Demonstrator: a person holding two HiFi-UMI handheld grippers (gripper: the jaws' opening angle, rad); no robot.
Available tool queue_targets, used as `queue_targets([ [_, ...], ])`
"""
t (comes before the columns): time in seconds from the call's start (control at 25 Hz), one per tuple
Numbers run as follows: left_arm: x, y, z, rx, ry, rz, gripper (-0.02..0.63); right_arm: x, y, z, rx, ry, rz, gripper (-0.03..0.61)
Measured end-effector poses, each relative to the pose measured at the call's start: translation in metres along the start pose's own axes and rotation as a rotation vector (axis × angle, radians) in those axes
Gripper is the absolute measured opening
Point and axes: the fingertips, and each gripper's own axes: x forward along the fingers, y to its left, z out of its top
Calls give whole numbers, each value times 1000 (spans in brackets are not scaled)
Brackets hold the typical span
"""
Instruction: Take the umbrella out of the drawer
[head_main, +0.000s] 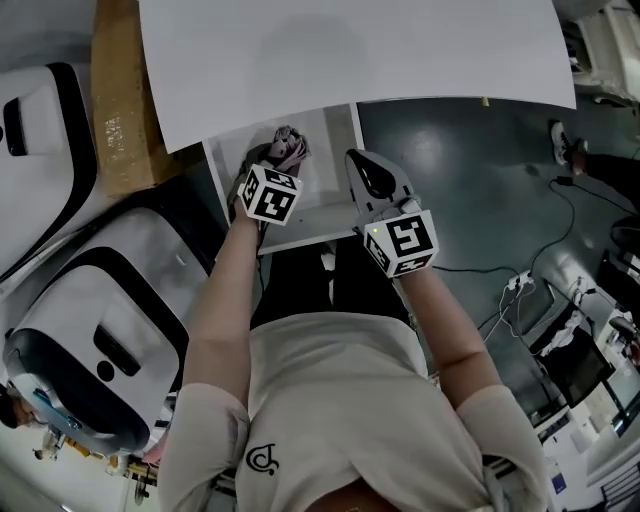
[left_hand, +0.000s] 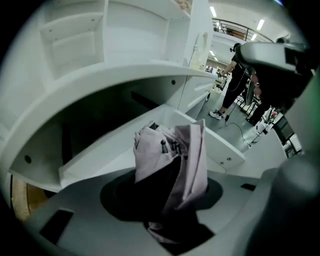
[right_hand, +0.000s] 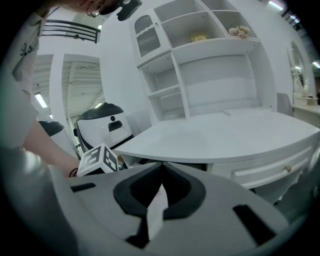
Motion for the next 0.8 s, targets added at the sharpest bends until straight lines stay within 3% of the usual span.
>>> queue_targets([
  [0.8,-201,-68,128,29,-477,246,229,-105,5,103,-138,-182,106,6],
])
